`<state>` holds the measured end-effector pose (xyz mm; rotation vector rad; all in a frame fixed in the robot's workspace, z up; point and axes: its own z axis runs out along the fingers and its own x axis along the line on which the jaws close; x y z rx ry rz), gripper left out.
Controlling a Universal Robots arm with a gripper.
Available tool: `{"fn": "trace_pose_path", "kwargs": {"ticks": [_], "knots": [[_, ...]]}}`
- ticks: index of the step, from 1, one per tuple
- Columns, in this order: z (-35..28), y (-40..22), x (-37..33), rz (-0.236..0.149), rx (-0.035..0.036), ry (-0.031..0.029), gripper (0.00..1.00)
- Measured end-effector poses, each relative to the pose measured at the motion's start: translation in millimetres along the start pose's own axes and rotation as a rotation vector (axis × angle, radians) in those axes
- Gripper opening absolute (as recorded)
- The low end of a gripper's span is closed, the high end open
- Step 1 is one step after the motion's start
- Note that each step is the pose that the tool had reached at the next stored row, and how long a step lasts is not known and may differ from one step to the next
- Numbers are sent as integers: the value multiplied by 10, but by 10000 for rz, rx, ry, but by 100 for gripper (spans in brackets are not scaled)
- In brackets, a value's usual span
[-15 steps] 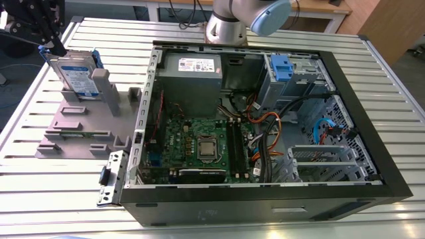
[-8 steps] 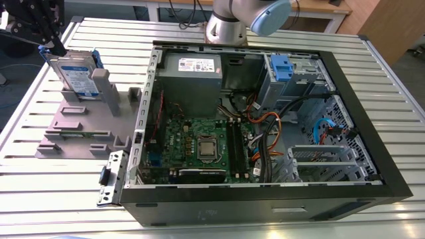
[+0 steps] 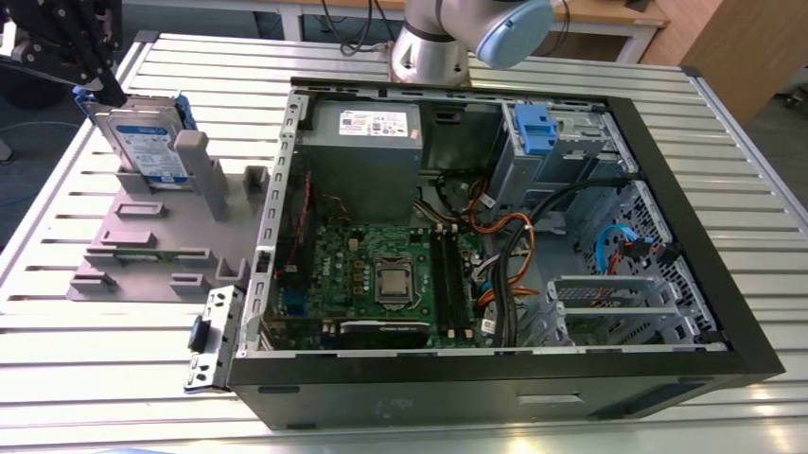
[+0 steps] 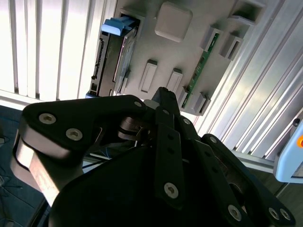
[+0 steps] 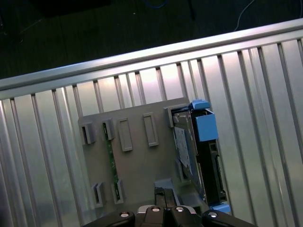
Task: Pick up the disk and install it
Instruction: 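Pick up the disk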
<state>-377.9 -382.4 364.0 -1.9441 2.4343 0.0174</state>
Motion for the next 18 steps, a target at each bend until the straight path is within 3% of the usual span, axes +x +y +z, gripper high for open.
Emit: {"fn": "trace_pose_path", "kwargs": {"ticks": [18], "knots": [[0,0,0,-104,-3,0,11]]}}
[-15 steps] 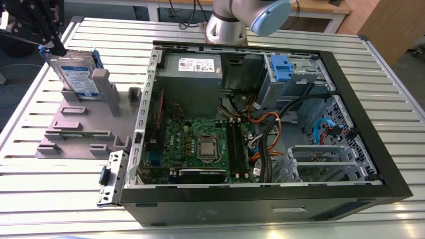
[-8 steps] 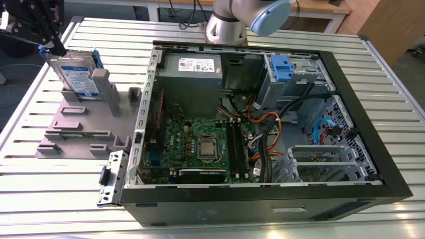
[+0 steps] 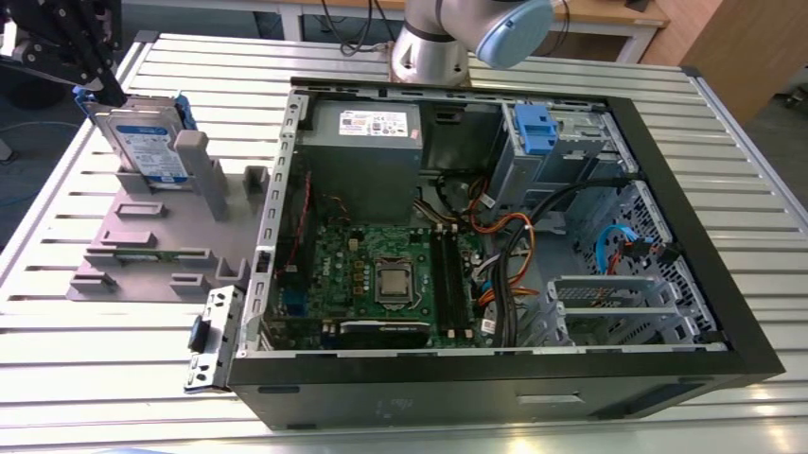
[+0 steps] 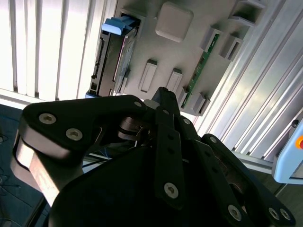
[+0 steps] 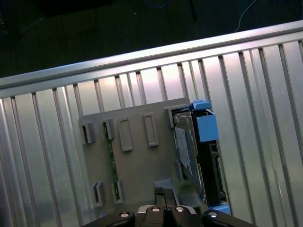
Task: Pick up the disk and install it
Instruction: 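Pick up the disk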
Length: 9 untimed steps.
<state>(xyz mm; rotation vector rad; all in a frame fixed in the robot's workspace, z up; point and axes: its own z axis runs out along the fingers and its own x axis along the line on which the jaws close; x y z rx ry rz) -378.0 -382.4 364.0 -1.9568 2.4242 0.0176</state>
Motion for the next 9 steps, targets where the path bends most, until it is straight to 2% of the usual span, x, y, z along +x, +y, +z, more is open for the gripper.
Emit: {"fn": "trace_pose_path", "kwargs": {"ticks": [9], "knots": [[0,0,0,-65,-2,0,11]]}}
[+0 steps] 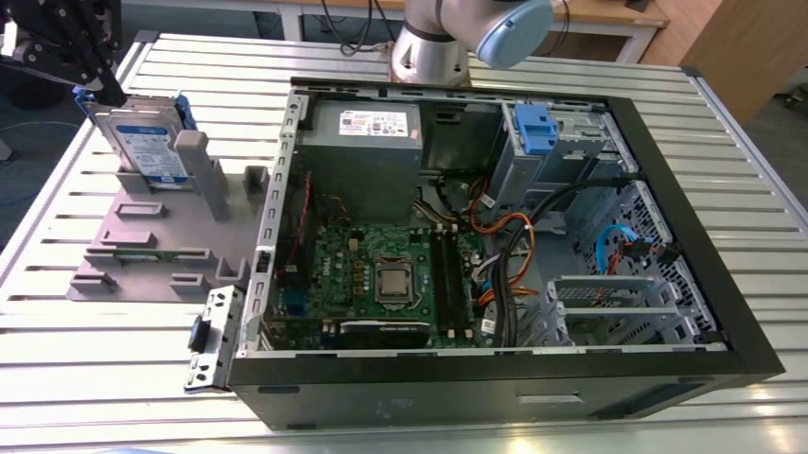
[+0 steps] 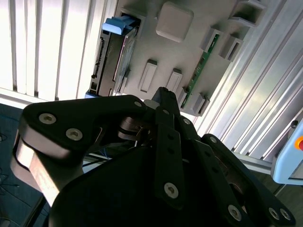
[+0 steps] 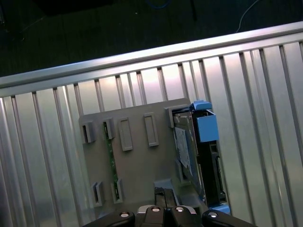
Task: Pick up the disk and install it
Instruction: 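Pick up the disk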
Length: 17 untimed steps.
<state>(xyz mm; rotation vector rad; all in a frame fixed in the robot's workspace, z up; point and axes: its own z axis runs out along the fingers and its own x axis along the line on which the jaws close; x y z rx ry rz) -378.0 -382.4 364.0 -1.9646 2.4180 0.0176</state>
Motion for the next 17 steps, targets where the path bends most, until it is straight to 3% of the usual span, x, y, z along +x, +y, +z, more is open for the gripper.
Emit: {"fn": "trace_pose_path", "kwargs": {"ticks": [17], "knots": [[-2,-1,-1,-164,-7,2,11]]}}
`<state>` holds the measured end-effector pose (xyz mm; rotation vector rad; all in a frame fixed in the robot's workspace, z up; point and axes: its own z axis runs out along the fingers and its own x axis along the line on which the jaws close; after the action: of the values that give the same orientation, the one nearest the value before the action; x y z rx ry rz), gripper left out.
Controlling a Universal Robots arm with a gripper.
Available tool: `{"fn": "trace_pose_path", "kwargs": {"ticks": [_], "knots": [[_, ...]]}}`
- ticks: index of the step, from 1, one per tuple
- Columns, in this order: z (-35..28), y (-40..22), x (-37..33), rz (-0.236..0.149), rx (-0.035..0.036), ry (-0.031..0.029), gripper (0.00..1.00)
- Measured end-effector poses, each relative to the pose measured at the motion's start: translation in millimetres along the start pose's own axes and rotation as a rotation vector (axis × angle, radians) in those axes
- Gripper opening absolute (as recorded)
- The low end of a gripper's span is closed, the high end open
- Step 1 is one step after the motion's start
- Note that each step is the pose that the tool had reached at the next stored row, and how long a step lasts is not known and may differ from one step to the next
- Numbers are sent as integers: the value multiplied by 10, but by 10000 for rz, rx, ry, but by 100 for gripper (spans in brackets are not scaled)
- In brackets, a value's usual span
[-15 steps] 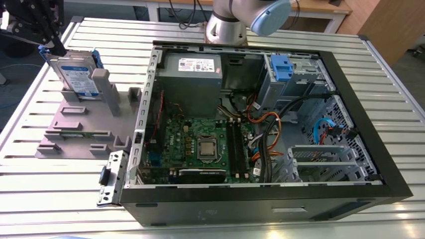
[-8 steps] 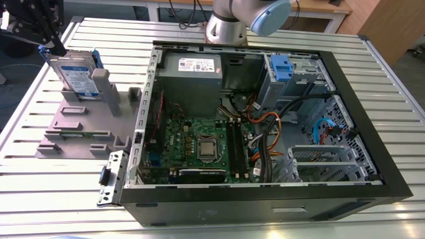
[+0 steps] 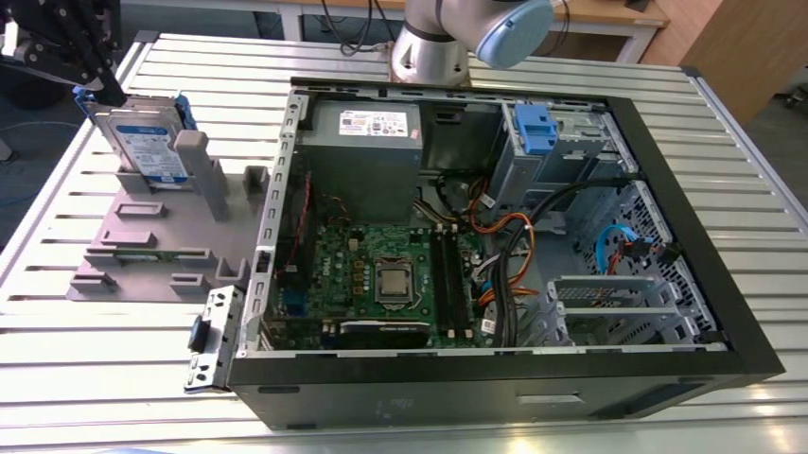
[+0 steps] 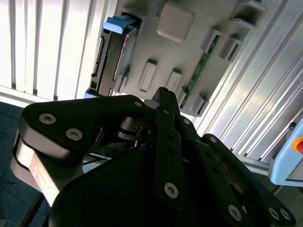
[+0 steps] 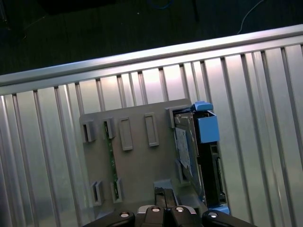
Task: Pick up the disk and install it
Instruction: 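Pick up the disk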
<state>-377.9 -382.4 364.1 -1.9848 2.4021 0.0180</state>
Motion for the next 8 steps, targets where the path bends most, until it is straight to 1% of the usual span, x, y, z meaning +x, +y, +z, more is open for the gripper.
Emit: {"fn": "trace_pose_path", "kwargs": {"ticks": [8], "knots": [[2,1,1,-93,0,-3,11]]}}
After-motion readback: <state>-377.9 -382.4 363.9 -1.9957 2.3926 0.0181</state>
